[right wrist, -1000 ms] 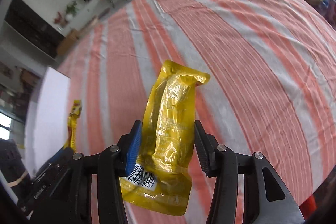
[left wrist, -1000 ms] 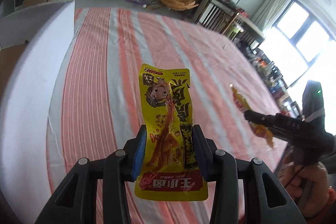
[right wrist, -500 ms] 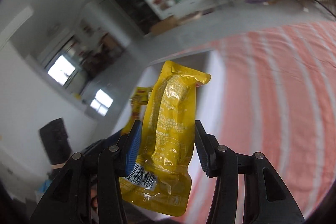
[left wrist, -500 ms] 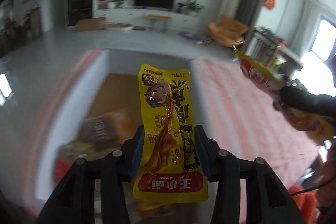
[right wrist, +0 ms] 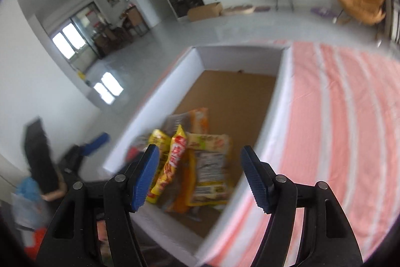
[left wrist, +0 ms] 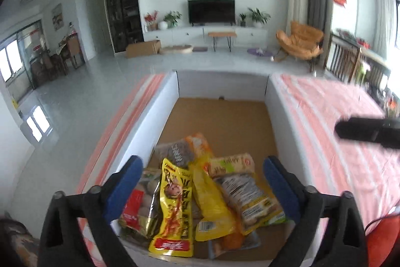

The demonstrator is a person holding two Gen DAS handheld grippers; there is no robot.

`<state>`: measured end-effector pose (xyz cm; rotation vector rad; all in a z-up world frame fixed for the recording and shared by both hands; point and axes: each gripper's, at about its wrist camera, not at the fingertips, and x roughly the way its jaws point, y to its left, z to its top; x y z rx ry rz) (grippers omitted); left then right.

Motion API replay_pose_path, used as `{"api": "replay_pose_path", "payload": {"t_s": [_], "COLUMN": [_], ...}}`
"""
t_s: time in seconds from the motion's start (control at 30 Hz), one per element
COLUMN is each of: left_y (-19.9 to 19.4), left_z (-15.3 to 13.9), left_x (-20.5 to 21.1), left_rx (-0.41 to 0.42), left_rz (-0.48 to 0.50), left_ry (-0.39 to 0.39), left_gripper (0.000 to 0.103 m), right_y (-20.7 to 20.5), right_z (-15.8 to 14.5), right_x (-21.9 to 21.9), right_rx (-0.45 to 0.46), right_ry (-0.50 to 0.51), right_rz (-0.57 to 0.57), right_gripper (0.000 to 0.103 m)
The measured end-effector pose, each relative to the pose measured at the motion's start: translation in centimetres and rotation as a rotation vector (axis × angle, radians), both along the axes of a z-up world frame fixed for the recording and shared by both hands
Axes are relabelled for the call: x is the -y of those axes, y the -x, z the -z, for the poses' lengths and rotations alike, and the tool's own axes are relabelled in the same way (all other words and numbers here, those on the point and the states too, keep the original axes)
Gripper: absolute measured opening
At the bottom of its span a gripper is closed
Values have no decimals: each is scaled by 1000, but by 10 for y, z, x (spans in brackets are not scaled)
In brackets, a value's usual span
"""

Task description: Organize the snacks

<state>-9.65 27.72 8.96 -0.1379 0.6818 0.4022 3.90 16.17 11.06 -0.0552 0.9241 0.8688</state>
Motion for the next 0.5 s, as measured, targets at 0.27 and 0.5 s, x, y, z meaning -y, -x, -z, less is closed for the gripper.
{"api": "replay_pose_path", "payload": {"t_s": [0.27, 0.5], "left_y": [21, 24], "left_z": [-35, -37], "left_x": [1, -7], "left_rx": [43, -30], "left_rz": [-143, -206], "left_ry": [-58, -111], "left_gripper": [103, 103], "right_y": [13, 21], "right_z": [1, 14], "right_x": [0, -9], "right_rx": [103, 112], "right_ry": [127, 198], "right_rz": [20, 11], "right_gripper": [71, 71]}}
